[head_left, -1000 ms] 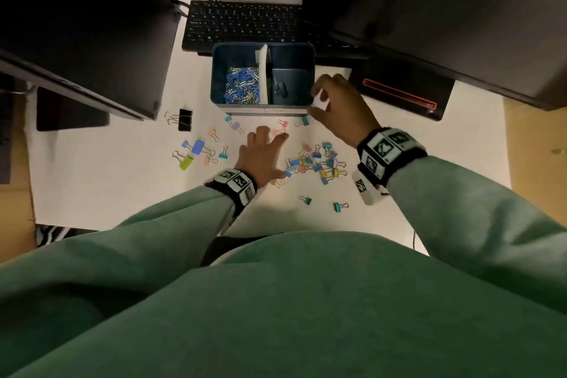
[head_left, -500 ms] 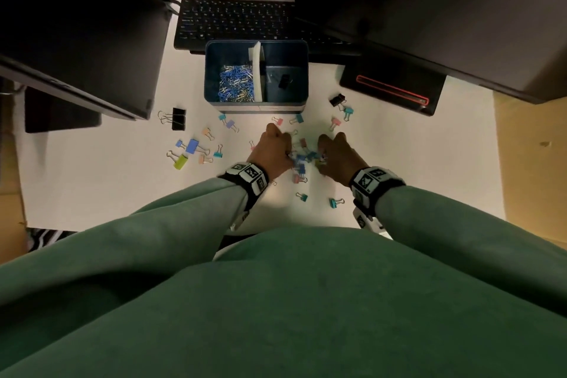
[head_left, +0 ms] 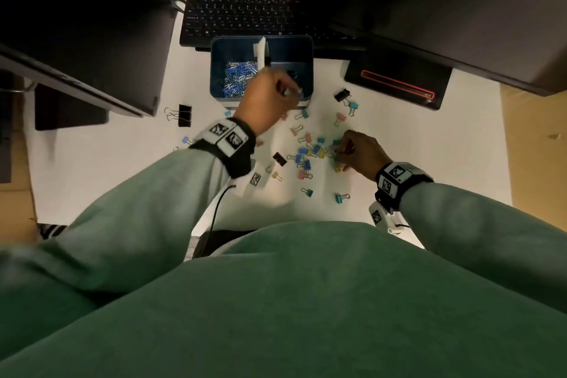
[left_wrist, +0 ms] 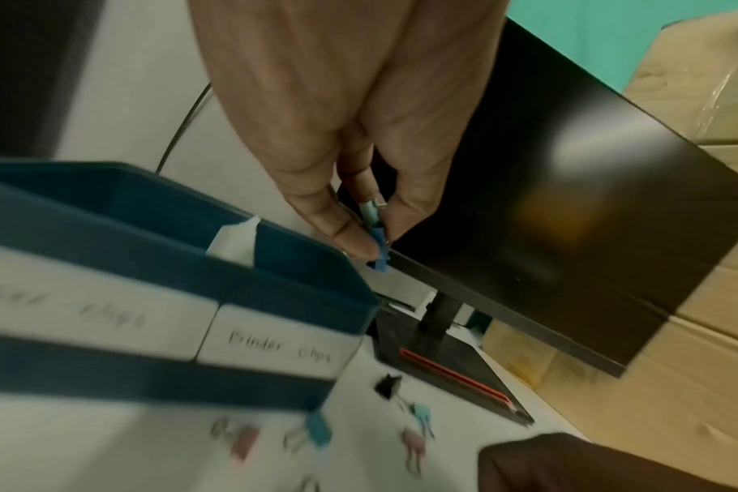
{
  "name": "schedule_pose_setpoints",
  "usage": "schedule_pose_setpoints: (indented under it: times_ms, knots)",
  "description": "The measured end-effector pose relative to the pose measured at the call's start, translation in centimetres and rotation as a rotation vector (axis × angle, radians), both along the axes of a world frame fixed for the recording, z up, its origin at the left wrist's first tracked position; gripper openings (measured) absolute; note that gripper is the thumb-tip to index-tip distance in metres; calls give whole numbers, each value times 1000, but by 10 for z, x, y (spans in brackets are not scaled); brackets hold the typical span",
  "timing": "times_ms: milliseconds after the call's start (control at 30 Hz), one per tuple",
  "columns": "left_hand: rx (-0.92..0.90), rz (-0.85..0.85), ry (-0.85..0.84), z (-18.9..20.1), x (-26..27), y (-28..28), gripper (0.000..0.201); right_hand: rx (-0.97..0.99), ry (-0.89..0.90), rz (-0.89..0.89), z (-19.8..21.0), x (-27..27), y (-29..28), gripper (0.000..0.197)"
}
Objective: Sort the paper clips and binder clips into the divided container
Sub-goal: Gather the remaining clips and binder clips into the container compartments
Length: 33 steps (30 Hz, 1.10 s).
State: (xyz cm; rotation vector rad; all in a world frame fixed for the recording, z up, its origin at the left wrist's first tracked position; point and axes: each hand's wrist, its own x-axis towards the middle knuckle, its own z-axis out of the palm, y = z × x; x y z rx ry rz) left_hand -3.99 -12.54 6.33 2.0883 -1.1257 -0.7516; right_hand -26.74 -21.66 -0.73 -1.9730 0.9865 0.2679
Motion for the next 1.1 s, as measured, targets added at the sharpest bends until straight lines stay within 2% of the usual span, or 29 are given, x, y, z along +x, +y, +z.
schedule_pose_setpoints:
  times_ms: [133,200,267,400,500,567,600,667,733,833,967,1100]
  knots:
    - [7,-13,-91,0,17,-31,13,80,-164,-112,20,21,-3,12]
    - [18,-36,-142,0,24,-26,18,186,-306,-203,41,47,-7,14]
    - [-37,32,-188,2,35,-7,20,198,-387,-213,61,78,-11,15]
    - [-39,272,-241,-1,68,61,20,-11,-382,-69,79,133,-15,10]
    - [142,396,-321,-19,89,123,27,-244,-348,67,78,139,-14,11]
    - [365,433,-256,-36,92,158,49,-352,-244,122,74,121,-9,15]
    - [471,426,-194,-44,90,171,63,-367,-111,163,67,108,-5,23]
    - [606,357,-118,-59,81,183,77,-285,248,248,51,78,7,57]
    - [590,274,-128,-71,66,179,76,-160,441,241,34,58,21,89]
    - [494,203,-154,-82,42,153,65,-145,433,244,13,59,40,103]
    - [451,45,-182,-86,13,113,33,-230,347,293,-1,76,56,89]
    - [439,-83,-142,-85,-5,88,28,-182,275,279,-10,75,47,62]
